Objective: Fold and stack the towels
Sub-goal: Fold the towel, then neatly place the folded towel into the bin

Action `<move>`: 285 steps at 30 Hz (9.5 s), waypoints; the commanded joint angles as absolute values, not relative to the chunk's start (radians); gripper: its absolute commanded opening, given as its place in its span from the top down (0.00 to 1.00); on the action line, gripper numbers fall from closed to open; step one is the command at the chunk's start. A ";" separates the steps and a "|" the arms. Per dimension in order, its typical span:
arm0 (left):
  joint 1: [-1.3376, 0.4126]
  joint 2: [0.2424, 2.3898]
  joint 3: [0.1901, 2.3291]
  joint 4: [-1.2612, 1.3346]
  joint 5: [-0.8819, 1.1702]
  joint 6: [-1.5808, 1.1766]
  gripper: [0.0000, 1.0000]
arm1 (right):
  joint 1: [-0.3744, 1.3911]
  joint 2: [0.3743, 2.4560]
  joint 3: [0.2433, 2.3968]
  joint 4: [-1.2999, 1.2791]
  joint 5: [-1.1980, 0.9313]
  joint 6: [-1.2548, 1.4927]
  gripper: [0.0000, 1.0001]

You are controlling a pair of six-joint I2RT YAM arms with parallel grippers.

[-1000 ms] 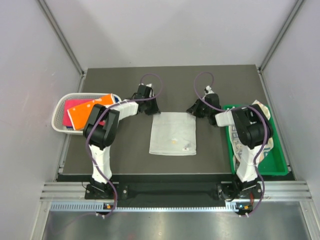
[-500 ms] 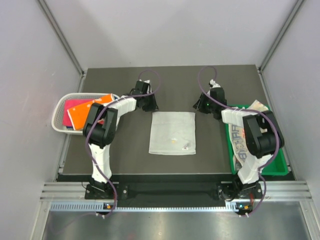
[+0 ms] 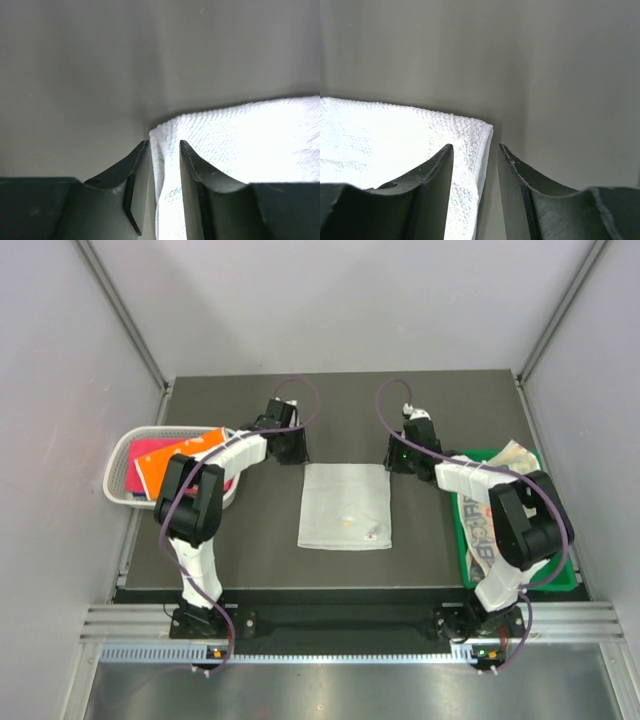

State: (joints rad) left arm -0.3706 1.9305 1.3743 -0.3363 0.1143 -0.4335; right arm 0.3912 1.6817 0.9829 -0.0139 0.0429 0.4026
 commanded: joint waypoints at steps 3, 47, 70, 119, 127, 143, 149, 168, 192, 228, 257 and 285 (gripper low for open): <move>-0.390 1.899 1.325 -0.344 0.121 -0.396 0.63 | 0.416 1.747 1.037 -0.035 0.092 0.365 0.59; -0.405 1.988 1.272 -0.140 0.025 -0.474 0.66 | 0.416 1.957 1.222 -0.098 0.097 0.330 0.90; -0.373 1.994 1.256 0.112 0.021 -0.488 1.00 | 0.344 1.902 1.229 0.073 0.005 0.319 0.99; -0.449 1.416 0.571 0.342 0.141 -0.543 1.00 | 0.423 1.284 0.554 0.204 -0.029 0.445 1.00; -0.463 1.431 0.558 0.341 0.163 -0.549 1.00 | 0.437 1.296 0.514 0.225 -0.026 0.454 1.00; -0.472 1.310 0.633 0.103 0.111 -0.526 0.72 | 0.449 1.168 0.535 0.092 0.029 0.466 0.66; -0.480 1.295 0.760 -0.032 0.061 -0.537 0.72 | 0.491 1.158 0.610 0.026 0.075 0.472 0.65; -0.618 1.566 0.856 -0.123 0.032 -0.601 0.82 | 0.575 1.344 0.618 0.064 0.089 0.523 0.68; -0.643 1.522 0.966 -0.337 -0.124 -0.601 0.62 | 0.591 1.312 0.515 0.068 0.113 0.538 0.72; -0.601 1.502 0.842 -0.321 -0.028 -0.572 1.00 | 0.591 1.333 0.522 0.043 0.149 0.531 0.77; -0.566 1.505 1.006 -0.422 -0.092 -0.563 0.51 | 0.597 1.172 0.721 -0.195 0.198 0.471 0.68; -0.509 1.646 0.864 -0.203 0.067 -0.660 0.44 | 0.854 1.716 0.703 0.383 -0.020 0.590 0.76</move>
